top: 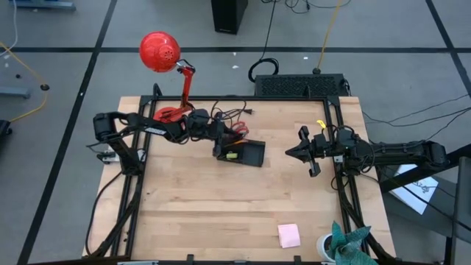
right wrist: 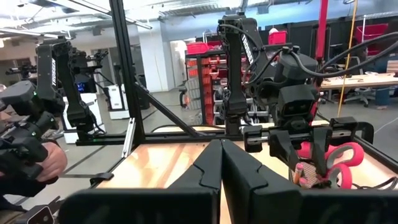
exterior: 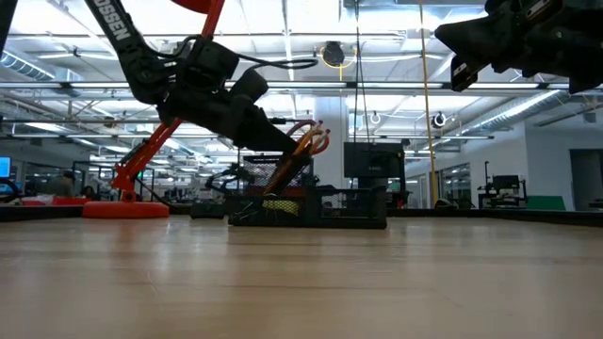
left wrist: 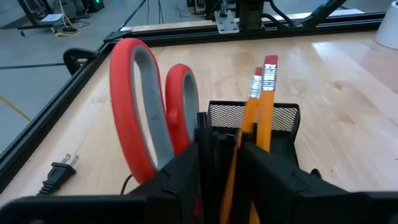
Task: Pick and place office supplies into organizer
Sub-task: Put the black ballpen into the black desk organizer, then put the pink sticky note into the black desk organizer
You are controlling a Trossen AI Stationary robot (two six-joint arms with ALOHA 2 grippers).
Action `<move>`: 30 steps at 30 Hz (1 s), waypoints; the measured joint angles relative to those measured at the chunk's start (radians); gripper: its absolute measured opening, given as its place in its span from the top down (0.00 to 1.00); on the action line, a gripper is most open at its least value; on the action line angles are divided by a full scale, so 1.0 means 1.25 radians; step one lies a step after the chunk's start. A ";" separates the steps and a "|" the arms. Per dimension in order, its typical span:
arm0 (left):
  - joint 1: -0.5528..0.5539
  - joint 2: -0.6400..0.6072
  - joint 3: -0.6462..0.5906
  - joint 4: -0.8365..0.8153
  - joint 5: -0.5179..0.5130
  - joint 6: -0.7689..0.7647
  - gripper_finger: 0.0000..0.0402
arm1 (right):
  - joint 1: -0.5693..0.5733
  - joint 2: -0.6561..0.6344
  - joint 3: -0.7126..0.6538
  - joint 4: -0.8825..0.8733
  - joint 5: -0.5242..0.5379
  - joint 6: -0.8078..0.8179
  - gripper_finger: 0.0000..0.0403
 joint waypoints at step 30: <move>-0.434 -0.462 -0.252 -0.132 -0.077 -0.057 0.97 | 0.000 0.032 0.000 -0.056 0.001 -0.035 1.00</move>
